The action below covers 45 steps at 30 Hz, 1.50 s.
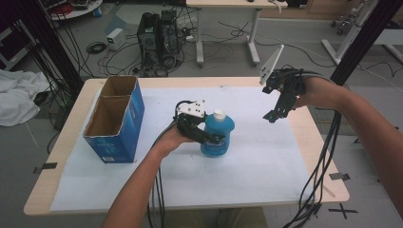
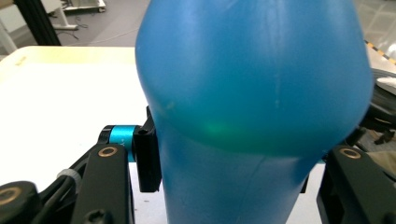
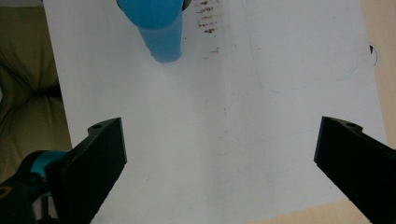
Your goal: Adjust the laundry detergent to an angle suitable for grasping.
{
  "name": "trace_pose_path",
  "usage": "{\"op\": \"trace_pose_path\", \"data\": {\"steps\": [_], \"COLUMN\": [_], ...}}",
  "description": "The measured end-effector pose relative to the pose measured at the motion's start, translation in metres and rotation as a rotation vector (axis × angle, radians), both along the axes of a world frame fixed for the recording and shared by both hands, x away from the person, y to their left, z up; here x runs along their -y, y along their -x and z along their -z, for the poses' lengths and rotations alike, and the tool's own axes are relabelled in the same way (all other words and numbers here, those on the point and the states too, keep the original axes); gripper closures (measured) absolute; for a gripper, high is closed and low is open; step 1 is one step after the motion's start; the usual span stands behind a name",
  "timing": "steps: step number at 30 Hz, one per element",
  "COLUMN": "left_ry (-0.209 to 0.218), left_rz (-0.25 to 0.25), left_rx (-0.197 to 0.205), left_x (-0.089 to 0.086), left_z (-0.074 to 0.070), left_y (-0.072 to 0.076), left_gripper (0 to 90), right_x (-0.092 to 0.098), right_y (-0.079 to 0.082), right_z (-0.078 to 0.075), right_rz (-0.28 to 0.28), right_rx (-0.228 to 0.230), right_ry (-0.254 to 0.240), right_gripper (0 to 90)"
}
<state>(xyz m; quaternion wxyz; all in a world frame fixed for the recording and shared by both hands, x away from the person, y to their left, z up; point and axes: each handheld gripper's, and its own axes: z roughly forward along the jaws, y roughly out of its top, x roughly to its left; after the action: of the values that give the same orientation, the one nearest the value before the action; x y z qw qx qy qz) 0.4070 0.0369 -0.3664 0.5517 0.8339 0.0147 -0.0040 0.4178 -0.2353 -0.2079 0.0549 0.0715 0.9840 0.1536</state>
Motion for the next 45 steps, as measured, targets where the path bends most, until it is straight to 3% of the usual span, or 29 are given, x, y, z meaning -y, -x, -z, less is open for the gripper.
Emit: {"op": "trace_pose_path", "data": {"steps": [4, 12, 16, 18, 27, 35, 41, 43, 45], "left_ry": [-0.014, -0.031, -0.007, -0.049, -0.074, -0.067, -0.009, -0.023, -0.055], "left_rz": [0.029, 0.086, 0.075, 0.103, 0.11, 0.092, 0.06, 0.068, 0.077], "left_rx": [0.015, 0.007, -0.032, 0.002, 0.001, -0.028, -0.121, -0.119, -0.086], "left_x": [0.003, 0.007, 0.012, 0.012, 0.012, 0.005, 0.006, 0.005, 0.003], "left_z": [0.003, 0.008, 0.011, 0.011, 0.016, 0.018, 0.021, 0.021, 0.02], "left_y": [-0.001, -0.002, 0.001, -0.002, -0.004, -0.005, -0.001, -0.001, -0.003], "left_gripper": [44.1, 44.0, 44.1, 44.1, 44.0, 43.3, 40.0, 40.0, 37.3], "right_x": [0.0, 0.0, -0.001, -0.001, 0.0, 0.001, -0.001, -0.002, -0.001], "right_y": [-0.001, -0.003, -0.004, -0.005, -0.005, -0.004, -0.004, -0.003, -0.002], "right_z": [0.001, 0.002, 0.003, 0.003, 0.003, 0.004, 0.004, 0.004, 0.004], "right_rz": [-0.002, -0.001, -0.005, -0.007, -0.005, 0.008, 0.003, 0.01, 0.011], "right_rx": [-0.002, -0.007, -0.006, -0.005, -0.006, -0.01, -0.006, -0.005, -0.005], "right_ry": [0.006, 0.006, 0.004, 0.003, 0.002, 0.005, 0.008, 0.007, 0.002], "right_gripper": [1.3, 1.2, 1.3, 1.3, 1.3, 1.3, 1.3, 1.3, 1.3]}}
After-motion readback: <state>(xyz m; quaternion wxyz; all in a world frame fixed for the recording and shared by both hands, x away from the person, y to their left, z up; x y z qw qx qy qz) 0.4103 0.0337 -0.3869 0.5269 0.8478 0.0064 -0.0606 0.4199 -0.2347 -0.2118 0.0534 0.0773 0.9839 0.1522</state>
